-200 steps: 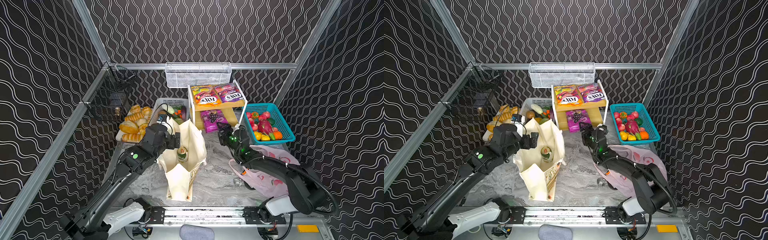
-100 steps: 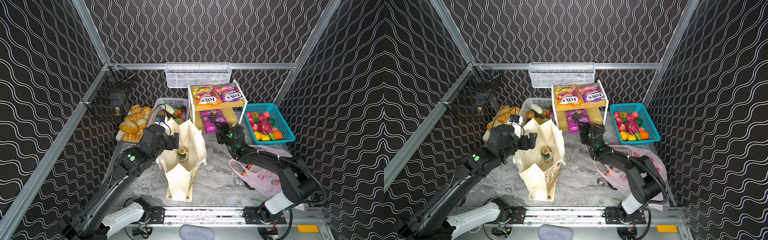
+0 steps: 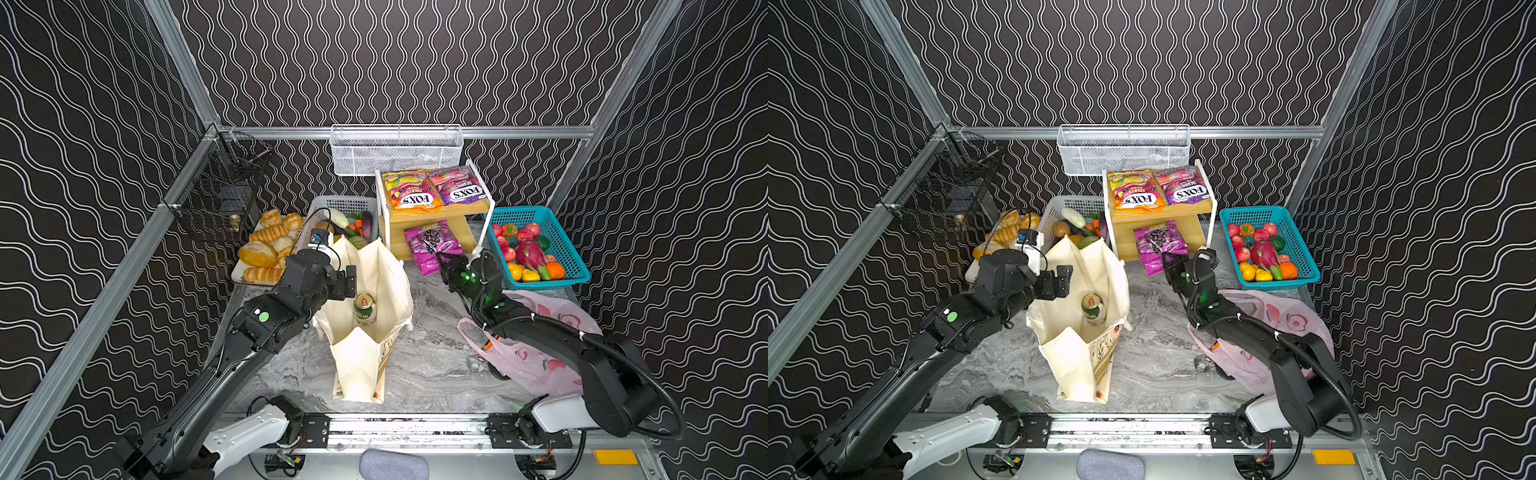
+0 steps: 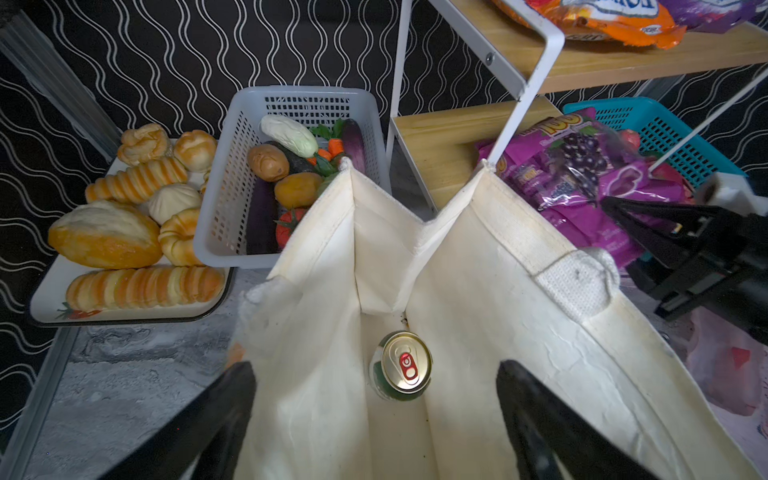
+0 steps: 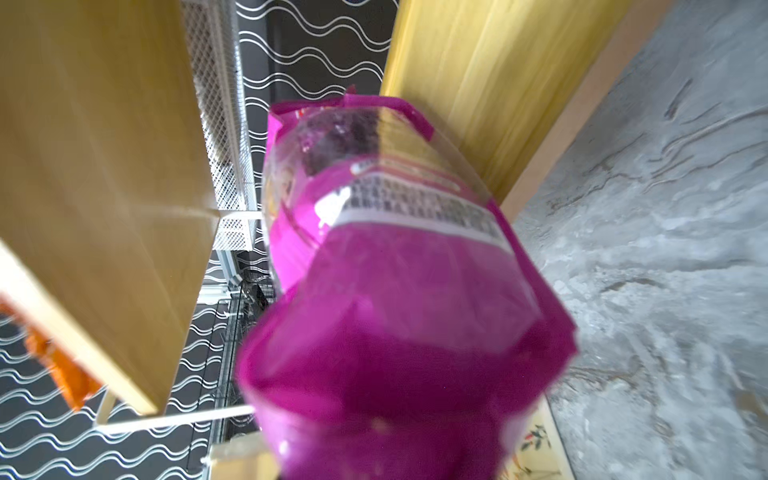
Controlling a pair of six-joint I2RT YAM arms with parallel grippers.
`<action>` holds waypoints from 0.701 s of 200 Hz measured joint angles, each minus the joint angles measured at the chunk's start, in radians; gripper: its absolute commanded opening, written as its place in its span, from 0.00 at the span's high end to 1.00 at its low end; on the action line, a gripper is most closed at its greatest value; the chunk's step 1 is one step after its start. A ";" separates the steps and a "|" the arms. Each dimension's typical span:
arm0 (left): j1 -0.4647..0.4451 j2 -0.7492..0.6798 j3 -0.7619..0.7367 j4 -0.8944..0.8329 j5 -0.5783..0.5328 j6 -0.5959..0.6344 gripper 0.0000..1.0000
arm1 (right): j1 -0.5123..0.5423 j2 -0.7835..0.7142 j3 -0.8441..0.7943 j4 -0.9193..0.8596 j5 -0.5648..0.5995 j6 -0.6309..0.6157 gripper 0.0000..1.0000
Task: Place the mixed food into the grocery bags and tie them
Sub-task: 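Pull the magenta bag out from the shelf with the right gripper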
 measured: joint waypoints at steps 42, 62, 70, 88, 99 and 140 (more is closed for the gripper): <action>0.000 -0.009 0.028 -0.051 -0.078 0.021 0.02 | 0.000 -0.175 -0.004 -0.157 -0.010 -0.216 0.91; 0.002 0.001 0.048 -0.082 -0.126 0.024 0.01 | 0.000 -0.277 -0.003 -0.243 -0.044 -0.337 0.94; 0.011 0.005 0.051 -0.095 -0.151 0.025 0.01 | 0.000 -0.315 0.002 -0.281 -0.063 -0.381 0.95; 0.080 0.009 0.052 -0.117 -0.158 0.026 0.01 | 0.000 -0.391 0.026 -0.372 -0.111 -0.475 0.96; 0.153 0.011 0.055 -0.131 -0.128 0.026 0.01 | 0.000 -0.425 0.065 -0.445 -0.141 -0.532 0.96; 0.326 0.023 0.054 -0.150 0.098 0.014 0.02 | -0.001 -0.493 0.280 -0.676 -0.304 -0.692 0.99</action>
